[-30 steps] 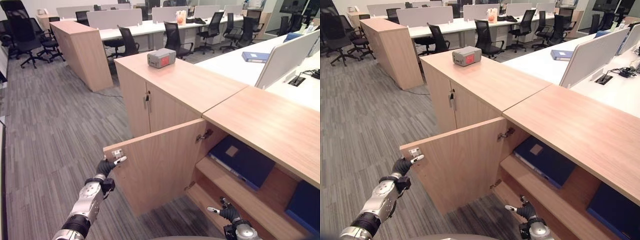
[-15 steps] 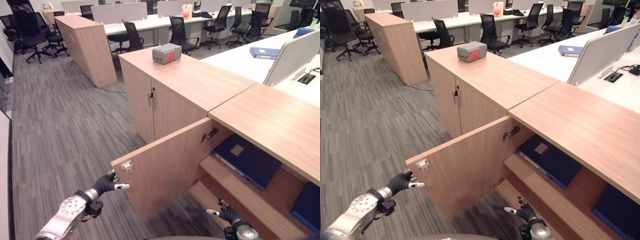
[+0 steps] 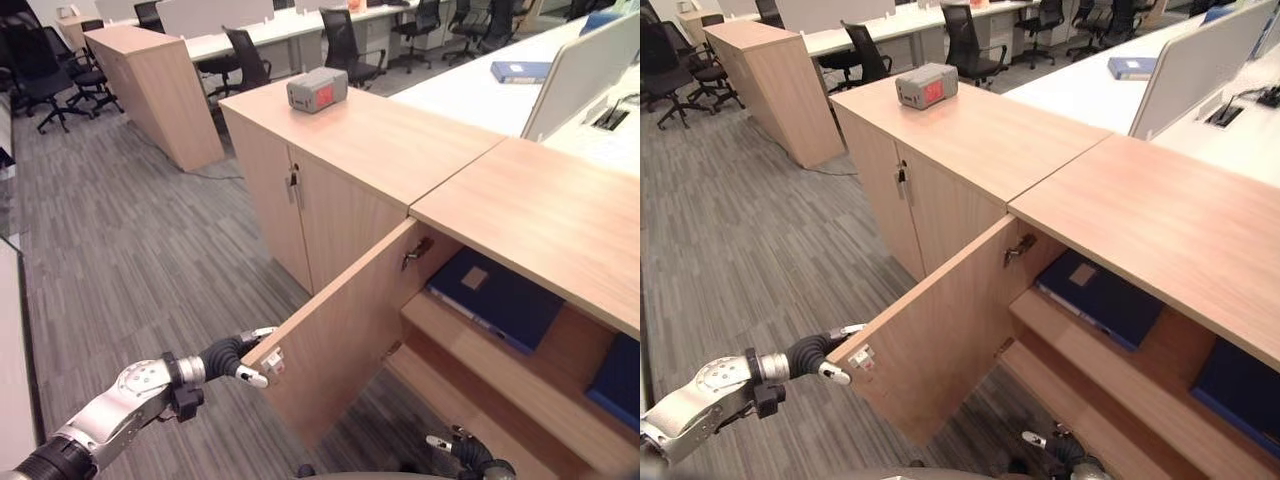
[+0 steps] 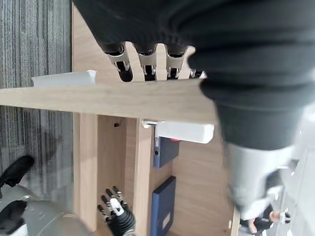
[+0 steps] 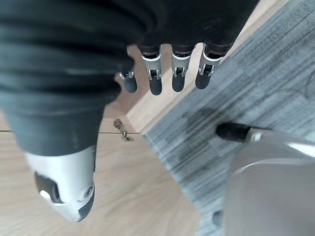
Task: Put the empty folder in the office cabinet
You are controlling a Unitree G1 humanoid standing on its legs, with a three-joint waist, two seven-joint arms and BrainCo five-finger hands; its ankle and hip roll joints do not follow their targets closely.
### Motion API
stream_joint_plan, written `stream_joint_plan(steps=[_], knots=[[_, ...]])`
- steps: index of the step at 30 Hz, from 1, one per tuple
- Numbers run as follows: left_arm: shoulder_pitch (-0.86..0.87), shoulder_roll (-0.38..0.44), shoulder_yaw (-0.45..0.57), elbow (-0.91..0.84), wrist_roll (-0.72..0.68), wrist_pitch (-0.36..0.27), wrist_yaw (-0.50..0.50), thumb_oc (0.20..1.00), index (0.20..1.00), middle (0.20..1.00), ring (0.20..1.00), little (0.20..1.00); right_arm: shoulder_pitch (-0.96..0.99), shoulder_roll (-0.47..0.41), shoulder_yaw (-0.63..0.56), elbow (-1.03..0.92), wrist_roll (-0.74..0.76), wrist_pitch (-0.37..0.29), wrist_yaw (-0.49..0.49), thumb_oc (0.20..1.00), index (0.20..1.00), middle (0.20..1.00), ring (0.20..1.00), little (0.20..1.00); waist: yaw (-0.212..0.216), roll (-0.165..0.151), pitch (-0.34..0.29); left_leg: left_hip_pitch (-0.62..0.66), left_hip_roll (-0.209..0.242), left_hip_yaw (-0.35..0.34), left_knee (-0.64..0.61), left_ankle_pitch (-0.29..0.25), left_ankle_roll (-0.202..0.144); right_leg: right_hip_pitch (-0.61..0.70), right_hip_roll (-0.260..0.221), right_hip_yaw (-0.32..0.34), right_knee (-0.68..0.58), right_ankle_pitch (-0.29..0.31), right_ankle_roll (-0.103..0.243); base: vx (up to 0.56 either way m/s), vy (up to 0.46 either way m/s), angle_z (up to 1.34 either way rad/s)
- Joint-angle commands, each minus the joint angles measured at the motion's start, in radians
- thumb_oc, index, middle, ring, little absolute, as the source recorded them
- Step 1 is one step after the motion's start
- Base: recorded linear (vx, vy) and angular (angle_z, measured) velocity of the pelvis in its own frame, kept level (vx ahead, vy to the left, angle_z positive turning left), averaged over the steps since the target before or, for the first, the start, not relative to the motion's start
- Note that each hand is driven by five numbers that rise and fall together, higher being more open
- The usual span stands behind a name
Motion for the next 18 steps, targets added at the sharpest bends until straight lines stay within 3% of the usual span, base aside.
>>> stream_joint_plan(steps=[1,3,4,7,11,12,14,15,18], knots=[[-0.079,-0.158,0.014,-0.025,0.0,-0.029,0.048,1.0,1.0,1.0,1.0,1.0,-0.092,0.03,0.001,0.0,0.036,-0.018,-0.028,1.0,1.0,1.0,1.0,1.0,-0.025,-0.012,0.02,-0.051,0.034,0.065,0.032,-0.047,-0.034,0.067,-0.084,-0.074,0.234,-0.06,0.049,-0.19,-0.082,-0.56],[-0.07,-0.188,0.027,-0.025,0.009,-0.03,0.053,1.0,1.0,1.0,1.0,1.0,-0.092,0.036,0.005,-0.002,0.031,-0.018,-0.028,1.0,1.0,1.0,1.0,1.0,-0.007,-0.025,0.009,-0.066,0.039,0.088,0.037,-0.035,-0.041,0.115,-0.1,-0.094,0.195,-0.059,0.057,-0.18,-0.169,-0.35],[-0.041,-0.234,0.056,-0.021,0.014,-0.03,0.064,1.0,1.0,1.0,1.0,1.0,-0.09,0.041,0.0,-0.009,0.026,-0.016,-0.035,1.0,1.0,1.0,1.0,1.0,0.005,-0.037,-0.007,-0.065,0.046,0.119,0.036,-0.024,-0.053,0.155,-0.108,-0.102,0.113,-0.057,0.068,-0.19,-0.243,-0.37],[-0.017,-0.271,0.07,-0.012,0.012,-0.033,0.079,1.0,1.0,1.0,1.0,1.0,-0.099,0.038,0.005,-0.003,0.018,-0.011,-0.033,1.0,1.0,1.0,1.0,1.0,0.005,-0.03,-0.019,-0.071,0.069,0.138,0.033,0.0,-0.068,0.171,-0.089,-0.087,0.037,-0.053,0.077,-0.08,-0.151,-0.61],[0.037,-0.319,0.09,-0.007,0.009,-0.035,0.092,1.0,1.0,1.0,1.0,1.0,-0.098,0.016,0.041,-0.039,-0.019,-0.012,-0.026,1.0,1.0,1.0,1.0,1.0,-0.018,0.001,-0.019,-0.059,0.126,0.173,0.028,0.035,-0.105,0.209,-0.029,-0.046,-0.091,-0.058,0.07,-0.1,-0.215,-0.61],[0.05,-0.346,0.1,0.003,0.01,-0.033,0.096,1.0,1.0,1.0,1.0,1.0,-0.097,-0.001,0.056,-0.041,-0.035,-0.011,-0.023,1.0,1.0,1.0,1.0,1.0,-0.035,0.024,-0.011,-0.049,0.155,0.202,0.033,0.052,-0.123,0.207,-0.013,-0.016,-0.102,-0.074,0.068,-0.11,-0.171,-0.31],[0.057,-0.355,0.101,0.004,0.016,-0.034,0.099,1.0,1.0,1.0,1.0,1.0,-0.097,-0.008,0.062,-0.038,-0.042,-0.011,-0.022,1.0,1.0,1.0,1.0,1.0,-0.041,0.035,-0.008,-0.04,0.168,0.213,0.033,0.061,-0.131,0.204,-0.005,0.004,-0.102,-0.079,0.065,-0.08,-0.156,-0.48],[0.064,-0.379,0.098,0.002,0.022,-0.035,0.105,1.0,1.0,1.0,1.0,1.0,-0.096,-0.025,0.062,-0.04,-0.048,-0.008,-0.026,1.0,1.0,1.0,1.0,1.0,-0.064,0.05,0.009,-0.026,0.182,0.222,0.041,0.075,-0.142,0.206,0.005,0.034,-0.102,-0.09,0.057,-0.09,-0.184,-0.91],[0.058,-0.408,0.09,0.011,0.027,-0.042,0.121,1.0,1.0,1.0,1.0,1.0,-0.104,-0.035,0.061,-0.026,-0.041,-0.005,-0.032,1.0,1.0,1.0,1.0,1.0,-0.078,0.068,0.019,-0.027,0.195,0.199,0.049,0.088,-0.152,0.194,0.021,0.072,-0.102,-0.091,0.045,-0.09,-0.095,-0.59]])
